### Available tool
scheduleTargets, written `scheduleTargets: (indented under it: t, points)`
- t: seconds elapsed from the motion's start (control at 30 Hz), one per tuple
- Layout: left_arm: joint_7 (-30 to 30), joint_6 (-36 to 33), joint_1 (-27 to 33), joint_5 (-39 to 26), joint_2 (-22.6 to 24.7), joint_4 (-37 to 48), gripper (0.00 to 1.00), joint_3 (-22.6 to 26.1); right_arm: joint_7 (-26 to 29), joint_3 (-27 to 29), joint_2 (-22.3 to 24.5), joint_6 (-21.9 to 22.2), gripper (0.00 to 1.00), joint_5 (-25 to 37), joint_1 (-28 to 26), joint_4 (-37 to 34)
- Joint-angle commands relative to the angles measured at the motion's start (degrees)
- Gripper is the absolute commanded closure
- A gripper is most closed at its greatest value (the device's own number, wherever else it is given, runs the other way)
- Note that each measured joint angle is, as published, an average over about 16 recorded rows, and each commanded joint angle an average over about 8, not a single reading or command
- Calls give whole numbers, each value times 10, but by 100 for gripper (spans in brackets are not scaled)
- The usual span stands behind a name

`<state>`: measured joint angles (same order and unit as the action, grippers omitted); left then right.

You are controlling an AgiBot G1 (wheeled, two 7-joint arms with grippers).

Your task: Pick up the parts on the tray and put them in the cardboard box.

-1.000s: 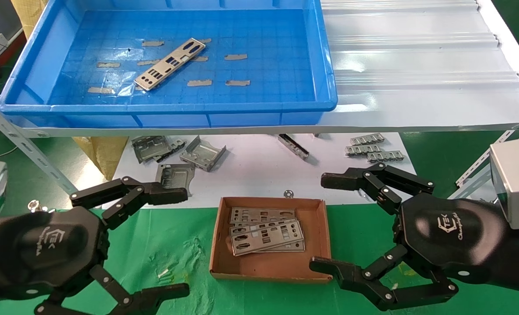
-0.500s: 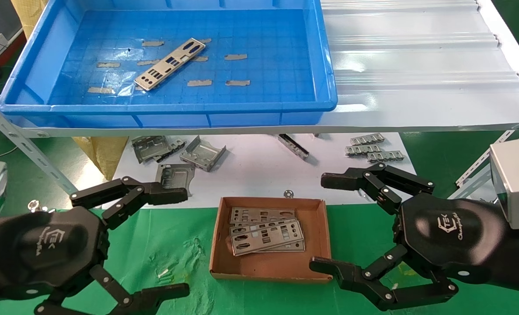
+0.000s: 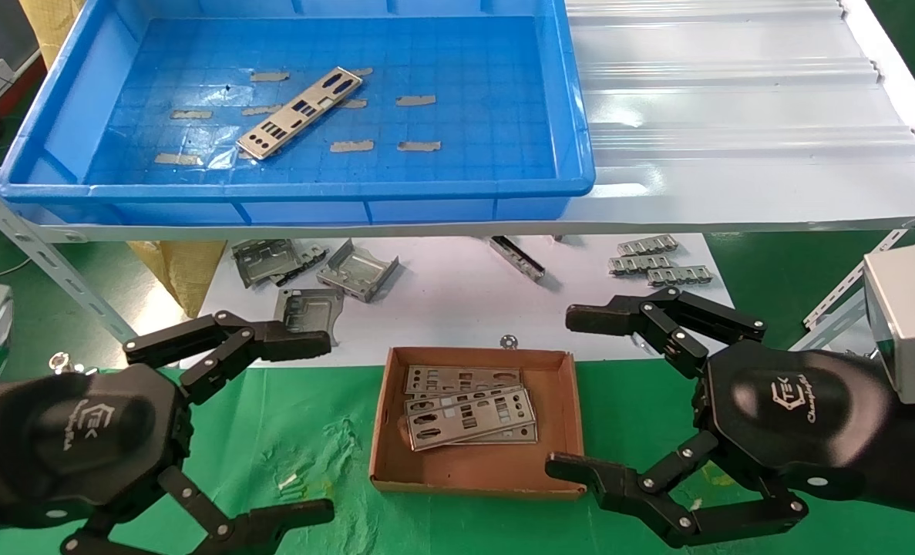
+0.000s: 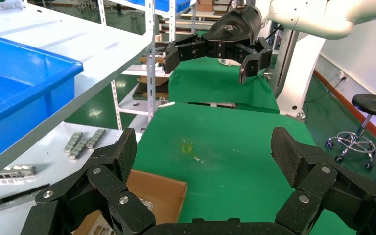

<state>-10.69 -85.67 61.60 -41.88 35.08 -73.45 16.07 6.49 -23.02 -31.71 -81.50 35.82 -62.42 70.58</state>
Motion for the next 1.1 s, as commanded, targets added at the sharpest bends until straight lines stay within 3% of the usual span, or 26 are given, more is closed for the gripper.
scheduleTargets:
  t: [0.03,1.1]
  points:
    - [0,0,0,0,0,0,0,0,0,0,0,0,0,0,0,0]
    - [0,0,0,0,0,0,0,0,0,0,0,0,0,0,0,0]
